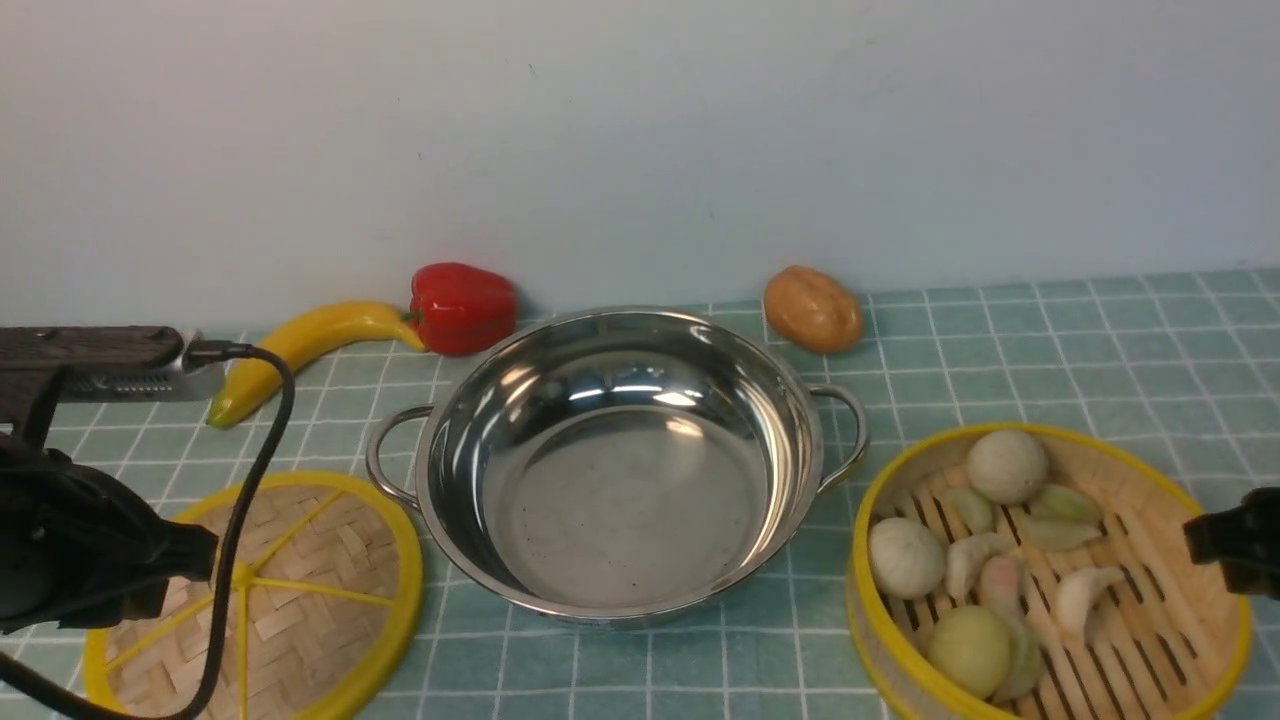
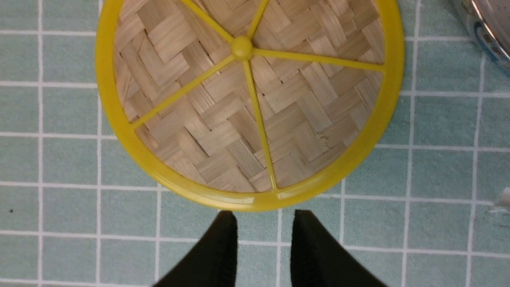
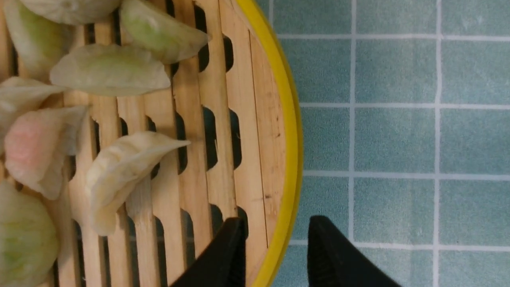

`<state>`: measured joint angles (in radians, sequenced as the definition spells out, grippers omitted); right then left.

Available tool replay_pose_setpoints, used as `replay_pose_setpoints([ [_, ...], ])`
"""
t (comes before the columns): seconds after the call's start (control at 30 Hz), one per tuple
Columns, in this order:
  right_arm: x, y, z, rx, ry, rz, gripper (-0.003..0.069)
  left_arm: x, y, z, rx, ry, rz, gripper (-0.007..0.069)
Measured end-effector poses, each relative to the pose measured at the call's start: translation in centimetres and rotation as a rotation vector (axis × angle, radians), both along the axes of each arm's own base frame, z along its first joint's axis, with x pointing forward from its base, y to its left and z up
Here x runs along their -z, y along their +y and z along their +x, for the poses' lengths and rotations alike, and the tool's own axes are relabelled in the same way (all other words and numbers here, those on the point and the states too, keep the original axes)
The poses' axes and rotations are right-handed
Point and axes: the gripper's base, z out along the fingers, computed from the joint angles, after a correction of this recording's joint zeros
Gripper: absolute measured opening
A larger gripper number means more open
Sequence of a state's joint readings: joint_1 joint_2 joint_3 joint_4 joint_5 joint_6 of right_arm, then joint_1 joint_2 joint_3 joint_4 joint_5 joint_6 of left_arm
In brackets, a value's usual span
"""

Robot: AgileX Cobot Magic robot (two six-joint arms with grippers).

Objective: Place the steamer in the pot on the blue tablecloth, and put the lid on the steamer.
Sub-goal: 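Reach for and grasp the rim of the bamboo steamer holding the buns with the right gripper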

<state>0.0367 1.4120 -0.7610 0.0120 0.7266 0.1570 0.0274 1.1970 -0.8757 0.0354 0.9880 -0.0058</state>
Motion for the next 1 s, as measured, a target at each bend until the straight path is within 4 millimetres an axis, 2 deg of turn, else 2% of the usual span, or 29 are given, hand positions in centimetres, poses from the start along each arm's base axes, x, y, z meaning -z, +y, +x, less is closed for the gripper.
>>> replay_pose_setpoints([
  [0.3,3.3,0.0,1.5,0.026,0.065,0.005,0.0236,-0.1,0.0,0.3,0.001,-0.03,0.001,0.0202],
  [0.4,4.2,0.0,1.8,0.047,0.087,0.007,0.0197,-0.2,0.0,0.5,0.002,-0.056,0.001,0.0209],
  [0.47,4.7,0.0,1.9,0.069,0.104,0.01,0.0098,-0.3,0.0,0.7,0.003,-0.083,0.002,0.0212],
  [0.53,4.7,-0.1,1.9,0.058,0.105,-0.003,0.0055,-0.4,0.0,0.9,0.004,-0.105,0.002,0.0216],
  [0.6,4.6,-0.2,1.8,0.038,0.121,-0.022,0.0058,-0.4,0.0,1.0,0.004,-0.117,0.002,0.022],
  [0.8,2.2,-0.7,1.7,0.019,0.195,-0.095,0.0057,-0.5,0.0,1.1,0.009,-0.129,0.004,0.0223],
  [0.9,-0.8,-1.2,1.9,0.018,0.22,-0.149,0.0057,-0.5,0.0,1.1,0.009,-0.129,0.003,0.0232],
  [1.0,-3.0,-1.3,2.1,0.024,0.202,-0.157,0.0057,-0.5,0.0,1.1,0.009,-0.129,0.003,0.0232],
])
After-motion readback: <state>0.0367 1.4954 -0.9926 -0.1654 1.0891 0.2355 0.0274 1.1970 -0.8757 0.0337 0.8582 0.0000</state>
